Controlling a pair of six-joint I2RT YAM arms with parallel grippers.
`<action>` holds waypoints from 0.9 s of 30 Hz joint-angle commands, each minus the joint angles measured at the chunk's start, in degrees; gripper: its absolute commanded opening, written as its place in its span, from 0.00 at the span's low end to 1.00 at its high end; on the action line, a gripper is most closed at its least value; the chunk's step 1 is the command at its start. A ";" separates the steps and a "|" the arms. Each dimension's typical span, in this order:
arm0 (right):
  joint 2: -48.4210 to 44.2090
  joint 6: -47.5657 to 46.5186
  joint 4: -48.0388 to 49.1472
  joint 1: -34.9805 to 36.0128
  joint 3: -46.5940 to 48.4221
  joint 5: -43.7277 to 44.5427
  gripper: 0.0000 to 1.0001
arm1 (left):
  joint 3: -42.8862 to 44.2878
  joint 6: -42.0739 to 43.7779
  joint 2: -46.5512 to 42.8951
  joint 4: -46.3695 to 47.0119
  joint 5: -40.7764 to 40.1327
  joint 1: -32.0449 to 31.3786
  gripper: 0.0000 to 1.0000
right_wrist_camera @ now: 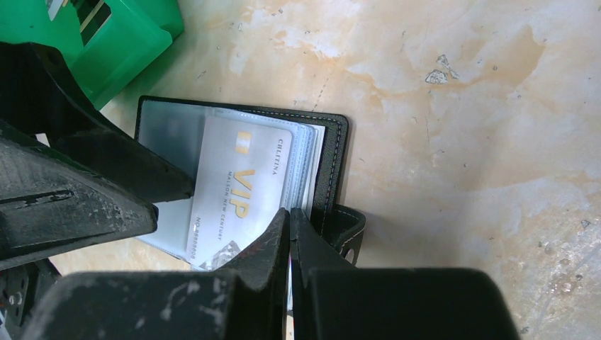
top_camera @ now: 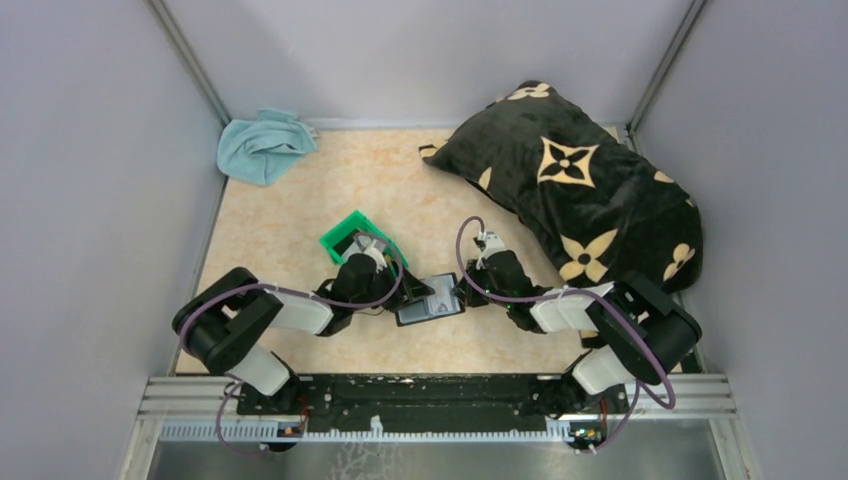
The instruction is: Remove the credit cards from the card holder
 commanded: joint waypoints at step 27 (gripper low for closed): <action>2.50 0.94 -0.77 0.58 -3.41 -0.91 0.00 | -4.96 -6.84 9.83 23.50 3.27 -0.33 0.36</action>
